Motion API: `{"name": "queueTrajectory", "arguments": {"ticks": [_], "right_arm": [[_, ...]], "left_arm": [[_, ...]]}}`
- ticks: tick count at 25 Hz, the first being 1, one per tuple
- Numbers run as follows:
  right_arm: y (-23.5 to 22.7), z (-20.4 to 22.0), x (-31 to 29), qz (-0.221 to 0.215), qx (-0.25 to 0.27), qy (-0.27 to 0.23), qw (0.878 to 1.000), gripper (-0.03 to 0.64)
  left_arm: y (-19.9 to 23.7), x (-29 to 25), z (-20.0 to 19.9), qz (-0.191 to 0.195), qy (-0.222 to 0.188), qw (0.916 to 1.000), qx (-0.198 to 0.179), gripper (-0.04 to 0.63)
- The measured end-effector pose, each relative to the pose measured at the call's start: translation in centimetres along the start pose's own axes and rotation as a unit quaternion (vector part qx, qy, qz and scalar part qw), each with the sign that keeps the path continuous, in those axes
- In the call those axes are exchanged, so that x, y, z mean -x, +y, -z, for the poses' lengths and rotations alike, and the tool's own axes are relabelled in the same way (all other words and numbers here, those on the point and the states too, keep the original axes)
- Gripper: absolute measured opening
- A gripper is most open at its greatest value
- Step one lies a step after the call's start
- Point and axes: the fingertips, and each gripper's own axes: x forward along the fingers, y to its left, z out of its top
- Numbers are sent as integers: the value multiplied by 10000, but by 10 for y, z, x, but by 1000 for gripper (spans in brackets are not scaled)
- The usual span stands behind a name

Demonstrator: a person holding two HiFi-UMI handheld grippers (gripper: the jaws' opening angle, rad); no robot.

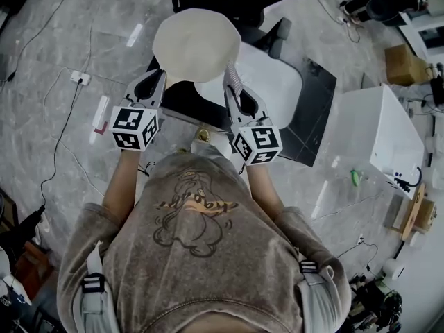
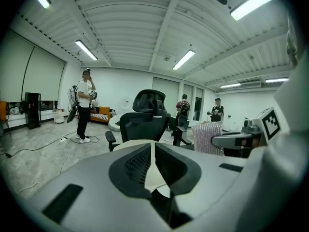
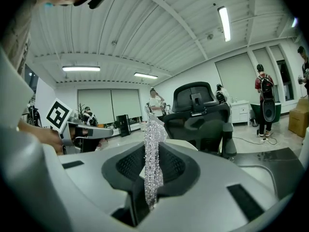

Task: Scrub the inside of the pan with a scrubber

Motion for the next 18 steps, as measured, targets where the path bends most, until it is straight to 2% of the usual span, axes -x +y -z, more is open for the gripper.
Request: {"name": "queueTrajectory", "arguments": {"ticks": [3,4,7,8,13,18], "right_arm": [[-12,-3,-13,-133,6,2,9999,81],[-16,-4,-17,-175,1,11,9998,81],[-26,-4,-29,-295,-46,31,9995,81],[-28,-4,-32,-339,-65,37,9994,81],[-36,-5,-45,-539,-132,76,9984,81],[-41,-1,-56,-637,-203,197,9976,81]], "left_arm": [[4,-11,-6,-66,-86,9999,70,33],[4,-14,-8,-89,-139,9998,107,73],[8,-24,-14,-213,-250,9994,118,275],[9,-27,-12,-259,-195,9994,78,305],[16,-40,22,-285,733,9966,-234,316],[24,-45,73,-221,1807,9827,-338,316]]}}
